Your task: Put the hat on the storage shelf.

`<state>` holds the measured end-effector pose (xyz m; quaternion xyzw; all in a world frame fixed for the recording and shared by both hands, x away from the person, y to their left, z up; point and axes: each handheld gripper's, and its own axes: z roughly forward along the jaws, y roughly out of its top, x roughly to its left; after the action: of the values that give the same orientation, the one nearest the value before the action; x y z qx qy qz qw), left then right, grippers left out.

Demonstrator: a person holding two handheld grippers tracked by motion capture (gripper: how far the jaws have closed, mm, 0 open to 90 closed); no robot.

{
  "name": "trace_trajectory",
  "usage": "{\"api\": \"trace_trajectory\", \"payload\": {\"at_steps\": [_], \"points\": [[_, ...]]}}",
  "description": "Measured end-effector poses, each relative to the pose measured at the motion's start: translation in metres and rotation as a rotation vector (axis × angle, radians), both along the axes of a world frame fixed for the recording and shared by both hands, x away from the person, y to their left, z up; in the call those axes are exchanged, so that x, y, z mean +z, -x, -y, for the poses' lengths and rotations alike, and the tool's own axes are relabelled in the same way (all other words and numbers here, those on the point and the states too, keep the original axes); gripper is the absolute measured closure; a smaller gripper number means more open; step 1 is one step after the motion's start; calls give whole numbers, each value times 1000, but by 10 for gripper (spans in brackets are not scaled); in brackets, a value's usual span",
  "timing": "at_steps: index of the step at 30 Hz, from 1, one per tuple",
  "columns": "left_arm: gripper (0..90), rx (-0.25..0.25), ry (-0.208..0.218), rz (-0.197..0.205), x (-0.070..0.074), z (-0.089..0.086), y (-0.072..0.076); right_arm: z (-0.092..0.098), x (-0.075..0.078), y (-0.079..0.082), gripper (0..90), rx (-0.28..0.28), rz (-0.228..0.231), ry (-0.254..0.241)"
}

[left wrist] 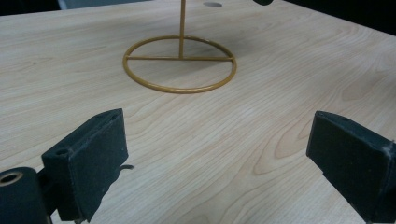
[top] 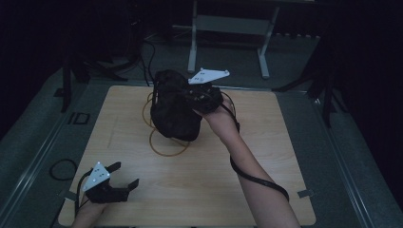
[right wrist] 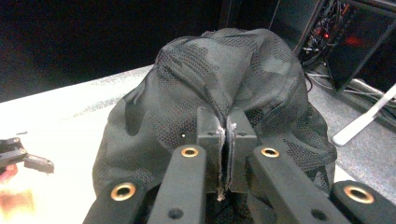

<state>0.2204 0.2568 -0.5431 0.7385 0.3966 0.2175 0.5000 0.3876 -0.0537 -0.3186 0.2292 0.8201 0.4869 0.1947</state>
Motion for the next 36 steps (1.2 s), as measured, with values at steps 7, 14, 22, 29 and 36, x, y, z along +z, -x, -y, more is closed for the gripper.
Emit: {"api": "trace_trajectory", "payload": {"at_steps": [7, 14, 22, 29, 36], "points": [[60, 0, 5, 0, -1, -1, 0, -10, -11, -6, 854, 0, -18, 19], [60, -4, 6, -2, -3, -1, 1, -18, -21, -11, 802, 8, -49, 41], [61, -5, 18, -1, -3, 0, 1, -20, -28, -14, 659, 13, -85, 35], [60, -6, 19, -8, -5, 1, 1, -14, -26, -14, 534, 15, -97, 20], [60, -3, 24, -6, -5, 1, 0, -5, -23, -15, 417, 7, -106, 3]]}}
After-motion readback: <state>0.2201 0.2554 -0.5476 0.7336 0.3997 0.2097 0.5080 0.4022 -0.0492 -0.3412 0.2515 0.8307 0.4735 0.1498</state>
